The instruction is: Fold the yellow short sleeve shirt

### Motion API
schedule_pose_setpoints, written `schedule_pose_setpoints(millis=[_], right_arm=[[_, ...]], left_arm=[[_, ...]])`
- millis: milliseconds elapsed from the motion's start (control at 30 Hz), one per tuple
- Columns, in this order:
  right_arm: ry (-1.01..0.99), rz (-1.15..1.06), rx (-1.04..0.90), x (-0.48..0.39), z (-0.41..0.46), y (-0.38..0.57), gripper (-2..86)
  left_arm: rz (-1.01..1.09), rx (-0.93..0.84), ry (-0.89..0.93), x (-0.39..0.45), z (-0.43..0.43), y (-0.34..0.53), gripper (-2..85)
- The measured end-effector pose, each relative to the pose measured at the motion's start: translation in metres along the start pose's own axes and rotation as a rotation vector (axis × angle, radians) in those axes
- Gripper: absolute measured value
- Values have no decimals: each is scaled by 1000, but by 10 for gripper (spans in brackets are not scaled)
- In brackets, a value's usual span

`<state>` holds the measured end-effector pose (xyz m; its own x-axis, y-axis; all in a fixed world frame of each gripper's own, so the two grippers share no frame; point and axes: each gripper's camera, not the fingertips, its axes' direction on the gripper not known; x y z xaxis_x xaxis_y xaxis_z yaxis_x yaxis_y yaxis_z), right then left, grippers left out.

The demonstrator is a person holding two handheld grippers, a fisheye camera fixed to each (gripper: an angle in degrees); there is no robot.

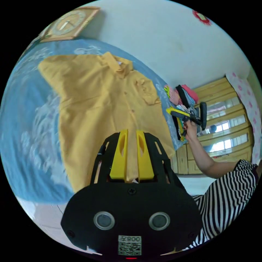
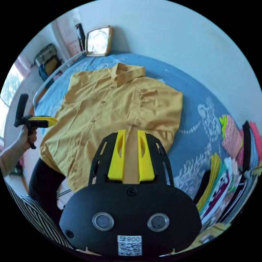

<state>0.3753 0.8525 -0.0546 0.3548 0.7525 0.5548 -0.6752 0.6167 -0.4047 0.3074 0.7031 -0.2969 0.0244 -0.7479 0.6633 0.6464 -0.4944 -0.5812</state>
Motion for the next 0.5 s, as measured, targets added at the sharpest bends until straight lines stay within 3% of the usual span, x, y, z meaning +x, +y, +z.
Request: schedule_pose_setpoints(millis=[233,400,500], right_arm=[[97,-171,-187,-18,67,-75,58],[84,-129,-89,13,32,-80,15],[27,35,24,82,-20,-78,13]], left_arm=[[139,-62,-37,33,65,-92,62],[9,89,-138,0,18,-98,58],[-163,220,-221,-43,-38,-85,56]])
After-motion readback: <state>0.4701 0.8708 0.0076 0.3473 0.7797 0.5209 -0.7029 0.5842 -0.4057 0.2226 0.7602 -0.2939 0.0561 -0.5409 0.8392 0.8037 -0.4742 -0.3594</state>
